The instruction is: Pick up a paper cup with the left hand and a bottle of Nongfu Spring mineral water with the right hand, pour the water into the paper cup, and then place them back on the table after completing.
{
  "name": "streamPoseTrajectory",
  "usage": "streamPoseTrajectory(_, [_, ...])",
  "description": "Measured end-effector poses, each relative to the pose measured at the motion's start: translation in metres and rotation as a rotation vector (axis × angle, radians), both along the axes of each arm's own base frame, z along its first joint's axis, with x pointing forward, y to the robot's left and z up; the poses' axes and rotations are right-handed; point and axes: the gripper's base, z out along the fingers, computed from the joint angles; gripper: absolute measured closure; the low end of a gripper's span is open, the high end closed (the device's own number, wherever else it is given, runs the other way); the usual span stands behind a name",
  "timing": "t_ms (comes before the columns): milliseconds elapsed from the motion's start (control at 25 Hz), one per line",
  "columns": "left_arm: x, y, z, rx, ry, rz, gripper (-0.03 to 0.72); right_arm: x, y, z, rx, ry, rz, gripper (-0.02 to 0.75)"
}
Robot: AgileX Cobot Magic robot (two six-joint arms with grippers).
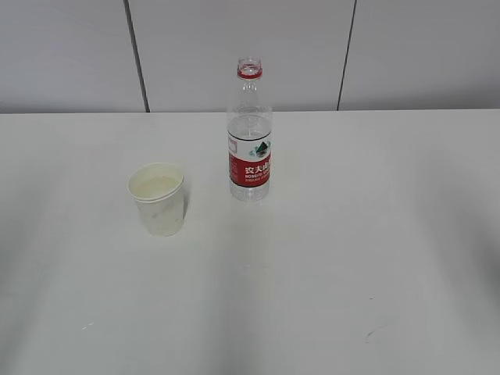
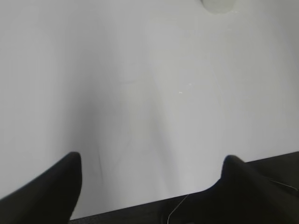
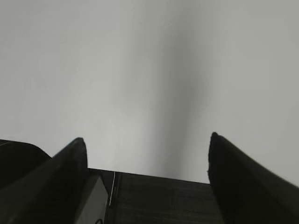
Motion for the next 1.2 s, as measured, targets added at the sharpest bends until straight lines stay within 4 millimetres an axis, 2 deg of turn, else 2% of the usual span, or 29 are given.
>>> streamPoseTrajectory(280, [-0.025, 0.000, -0.010, -0.012, -0.101, -0.001, 0.135, -0.039, 0.000, -0.027, -0.005, -0.075, 0.001, 0.146])
streamPoseTrajectory(440, [-0.031, -0.002, -0.020, -0.038, -0.143, -0.004, 0.135, -0.058, 0.000, -0.041, -0.006, -0.108, 0.002, 0.146])
streamPoseTrajectory(560, [-0.033, -0.002, -0.019, -0.044, -0.160, -0.006, 0.135, -0.070, -0.001, -0.050, -0.017, -0.127, 0.001, 0.146])
streamPoseTrajectory(840, [-0.037, -0.003, -0.027, -0.050, -0.126, -0.009, 0.135, -0.095, -0.003, -0.074, -0.045, -0.176, -0.003, 0.146])
streamPoseTrajectory(1200, [-0.062, -0.002, -0.024, -0.055, -0.270, -0.014, 0.135, -0.130, -0.002, -0.071, -0.047, -0.412, -0.007, 0.146])
